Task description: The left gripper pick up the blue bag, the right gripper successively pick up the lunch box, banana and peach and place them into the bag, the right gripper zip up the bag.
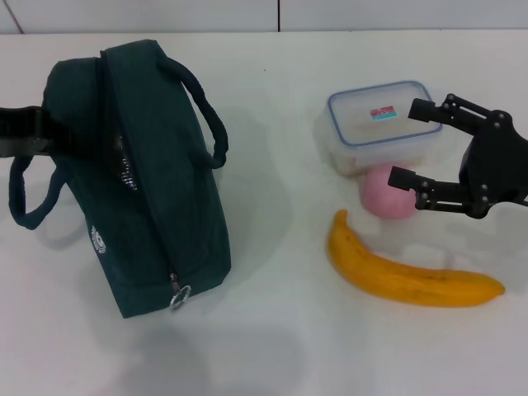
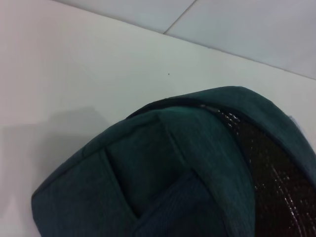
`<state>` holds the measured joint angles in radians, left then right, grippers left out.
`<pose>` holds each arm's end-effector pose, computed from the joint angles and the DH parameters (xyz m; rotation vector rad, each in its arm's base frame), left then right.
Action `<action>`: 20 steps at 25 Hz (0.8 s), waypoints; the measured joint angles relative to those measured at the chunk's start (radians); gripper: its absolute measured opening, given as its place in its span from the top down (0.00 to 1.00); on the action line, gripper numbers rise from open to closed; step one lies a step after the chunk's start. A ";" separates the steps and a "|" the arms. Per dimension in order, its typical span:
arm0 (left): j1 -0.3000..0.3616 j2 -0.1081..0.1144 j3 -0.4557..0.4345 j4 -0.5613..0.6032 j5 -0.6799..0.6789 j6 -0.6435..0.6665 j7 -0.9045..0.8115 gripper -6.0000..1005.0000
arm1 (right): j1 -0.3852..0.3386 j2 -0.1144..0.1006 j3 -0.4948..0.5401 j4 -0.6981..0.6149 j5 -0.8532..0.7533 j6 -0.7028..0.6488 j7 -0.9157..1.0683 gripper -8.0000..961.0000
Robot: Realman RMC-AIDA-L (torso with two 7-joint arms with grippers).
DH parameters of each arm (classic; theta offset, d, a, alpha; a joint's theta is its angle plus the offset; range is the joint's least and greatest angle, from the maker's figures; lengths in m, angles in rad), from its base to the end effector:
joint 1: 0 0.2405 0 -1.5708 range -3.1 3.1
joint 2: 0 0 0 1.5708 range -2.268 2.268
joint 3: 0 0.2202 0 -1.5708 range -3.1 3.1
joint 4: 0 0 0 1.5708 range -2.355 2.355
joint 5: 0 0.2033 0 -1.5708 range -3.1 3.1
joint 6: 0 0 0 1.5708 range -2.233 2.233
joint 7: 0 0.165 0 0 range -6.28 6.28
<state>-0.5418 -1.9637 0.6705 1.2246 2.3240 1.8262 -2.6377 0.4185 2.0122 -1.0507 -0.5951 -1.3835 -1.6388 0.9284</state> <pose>-0.2209 0.3228 0.1122 -2.2731 -1.7201 -0.2584 0.1906 0.2991 0.0187 -2.5589 0.0184 1.0607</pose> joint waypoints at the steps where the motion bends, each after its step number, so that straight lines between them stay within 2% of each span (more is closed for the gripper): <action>1: -0.001 0.000 0.000 0.000 0.001 0.001 -0.005 0.94 | -0.001 0.000 0.000 0.000 0.000 -0.001 0.000 0.09; 6: -0.008 -0.005 0.007 0.004 -0.009 0.008 -0.036 0.96 | -0.002 0.000 0.001 0.000 0.015 -0.001 0.000 0.09; 11: -0.012 -0.014 0.094 0.061 -0.061 0.017 -0.099 0.96 | -0.006 -0.002 0.020 0.000 0.027 -0.001 0.000 0.09; 15: -0.023 -0.043 0.150 0.113 -0.088 0.018 -0.134 0.96 | -0.009 -0.002 0.027 0.000 0.027 -0.001 0.000 0.09; 20: -0.047 -0.088 0.156 0.117 -0.091 0.017 -0.142 0.96 | -0.008 -0.001 0.028 0.000 0.028 -0.001 -0.002 0.09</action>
<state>-0.5887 -2.0518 0.8263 1.3415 2.2331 1.8430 -2.7793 0.4100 2.0112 -1.0232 -0.5947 -1.3560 -1.6399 0.9262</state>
